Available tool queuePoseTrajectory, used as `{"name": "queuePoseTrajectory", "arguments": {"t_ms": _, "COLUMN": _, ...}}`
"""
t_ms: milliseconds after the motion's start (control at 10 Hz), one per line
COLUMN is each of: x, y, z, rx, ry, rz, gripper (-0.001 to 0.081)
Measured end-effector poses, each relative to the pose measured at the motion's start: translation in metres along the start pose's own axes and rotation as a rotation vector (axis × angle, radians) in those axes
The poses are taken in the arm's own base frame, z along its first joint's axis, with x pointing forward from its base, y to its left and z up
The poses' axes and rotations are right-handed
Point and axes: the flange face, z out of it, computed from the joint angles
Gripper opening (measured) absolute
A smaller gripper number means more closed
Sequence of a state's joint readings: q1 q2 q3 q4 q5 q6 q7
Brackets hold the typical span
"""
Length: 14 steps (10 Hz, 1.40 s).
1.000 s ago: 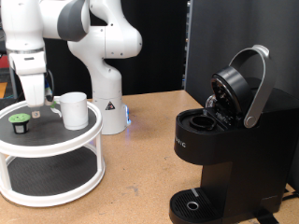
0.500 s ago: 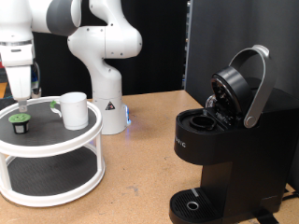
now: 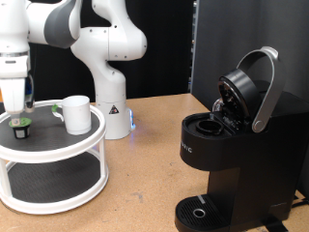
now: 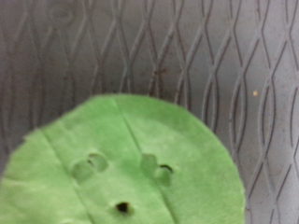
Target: Make a cup of coffee with the keurig machine
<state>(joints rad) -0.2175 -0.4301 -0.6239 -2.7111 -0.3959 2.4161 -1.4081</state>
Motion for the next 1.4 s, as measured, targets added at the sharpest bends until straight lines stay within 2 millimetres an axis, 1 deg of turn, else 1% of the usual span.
{"name": "queuePoseTrajectory", "arguments": {"t_ms": 400, "x": 0.003, "y": 0.001, "z": 0.012, "rx": 0.014, "ry": -0.005, "rz": 0.003, "gripper": 0.0803}}
{"name": "queuePoseTrajectory", "arguments": {"t_ms": 1000, "x": 0.011, "y": -0.003, "z": 0.017, "rx": 0.023, "ry": 0.004, "rz": 0.011, "gripper": 0.0803}}
{"name": "queuePoseTrajectory", "arguments": {"t_ms": 1100, "x": 0.011, "y": -0.004, "z": 0.018, "rx": 0.024, "ry": 0.003, "rz": 0.017, "gripper": 0.0714}}
{"name": "queuePoseTrajectory", "arguments": {"t_ms": 1200, "x": 0.012, "y": -0.004, "z": 0.018, "rx": 0.025, "ry": 0.003, "rz": 0.022, "gripper": 0.0714}}
{"name": "queuePoseTrajectory", "arguments": {"t_ms": 1300, "x": 0.012, "y": -0.004, "z": 0.018, "rx": 0.025, "ry": 0.002, "rz": 0.027, "gripper": 0.0580}}
{"name": "queuePoseTrajectory", "arguments": {"t_ms": 1400, "x": 0.013, "y": -0.003, "z": 0.018, "rx": 0.023, "ry": 0.002, "rz": 0.030, "gripper": 0.0580}}
